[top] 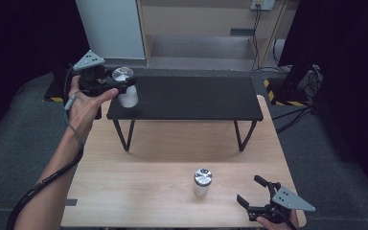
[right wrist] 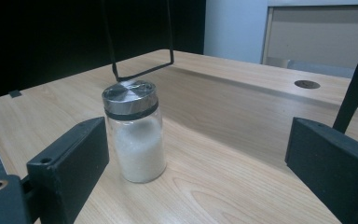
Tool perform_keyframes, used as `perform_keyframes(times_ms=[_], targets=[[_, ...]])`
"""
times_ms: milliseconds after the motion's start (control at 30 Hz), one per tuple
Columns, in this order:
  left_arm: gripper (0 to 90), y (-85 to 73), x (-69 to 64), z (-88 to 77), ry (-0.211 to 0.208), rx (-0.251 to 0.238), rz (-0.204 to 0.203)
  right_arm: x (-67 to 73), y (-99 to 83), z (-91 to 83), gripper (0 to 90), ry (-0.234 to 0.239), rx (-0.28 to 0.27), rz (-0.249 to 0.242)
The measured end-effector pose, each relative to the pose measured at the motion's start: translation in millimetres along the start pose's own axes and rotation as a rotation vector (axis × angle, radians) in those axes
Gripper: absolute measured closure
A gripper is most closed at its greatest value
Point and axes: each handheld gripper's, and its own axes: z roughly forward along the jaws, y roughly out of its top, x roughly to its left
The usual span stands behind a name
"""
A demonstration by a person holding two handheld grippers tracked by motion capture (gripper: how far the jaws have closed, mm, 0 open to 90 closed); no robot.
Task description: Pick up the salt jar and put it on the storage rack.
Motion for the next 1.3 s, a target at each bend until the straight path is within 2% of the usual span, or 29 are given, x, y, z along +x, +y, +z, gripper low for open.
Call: perform_keyframes(times_ms=[400,767,1067,1300], targets=[[34.0,-11.1,5.0,15.3,0.085,0.015,-0.04,-0.7,-0.5,-0.7,6.1,0.001,-0.003,0.0],[34.0,-24.1,9.9,26.2,0.092,0.023,-0.057,-1.3,-1.1,-2.0,6.2,-0.003,-0.001,0.006],[34.0,-28.6,11.1,30.5,0.1,0.025,-0.056,-1.3,-1.1,-1.4,6.2,-0.002,0.001,0.006],[33.9,-33.4,11.5,32.9,0.101,0.025,-0.071,-1.3,-1.1,-1.2,6.3,0.0,0.002,0.007]])
